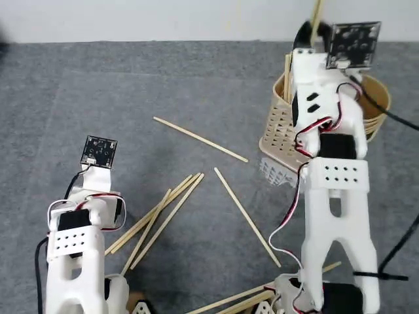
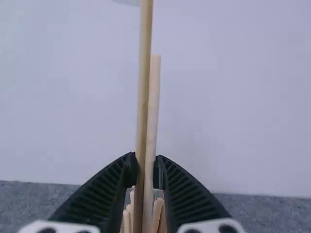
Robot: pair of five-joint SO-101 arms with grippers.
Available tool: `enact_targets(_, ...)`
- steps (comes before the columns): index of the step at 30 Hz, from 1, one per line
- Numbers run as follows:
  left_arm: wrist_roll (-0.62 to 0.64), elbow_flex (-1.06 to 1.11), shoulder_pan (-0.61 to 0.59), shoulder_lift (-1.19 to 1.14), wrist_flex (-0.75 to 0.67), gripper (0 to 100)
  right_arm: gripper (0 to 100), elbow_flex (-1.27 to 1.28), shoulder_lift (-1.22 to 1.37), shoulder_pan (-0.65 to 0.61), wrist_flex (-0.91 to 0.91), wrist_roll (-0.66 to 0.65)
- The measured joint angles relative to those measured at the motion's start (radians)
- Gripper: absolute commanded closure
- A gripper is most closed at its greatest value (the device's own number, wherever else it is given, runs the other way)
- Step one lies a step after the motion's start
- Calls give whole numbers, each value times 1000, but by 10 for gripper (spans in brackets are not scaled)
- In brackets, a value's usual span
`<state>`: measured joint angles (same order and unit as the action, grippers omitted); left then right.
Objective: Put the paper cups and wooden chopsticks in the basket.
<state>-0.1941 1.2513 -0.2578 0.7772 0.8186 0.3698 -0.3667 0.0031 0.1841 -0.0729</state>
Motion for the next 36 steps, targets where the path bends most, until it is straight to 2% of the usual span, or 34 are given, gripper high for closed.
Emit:
enact_targets(5,0,0,0,0,0,914,812,60,2,-6,-2,0)
enact_targets(7,0,0,0,0,0,914,795,63,2,-3,0,0)
enact_targets(12,0,0,0,0,0,914,859,63,-54,-2,68,0)
enact_targets(17,0,0,0,0,0,914,989,63,-215,-26,232,0)
enact_targets(23,0,0,0,0,0,914,991,104,-396,-95,563,3)
enact_targets(28,-40,-5,0,0,8,913,991,252,-509,-153,744,92)
enact_targets(36,-204,-221,11,0,264,913,987,537,-646,-166,755,267)
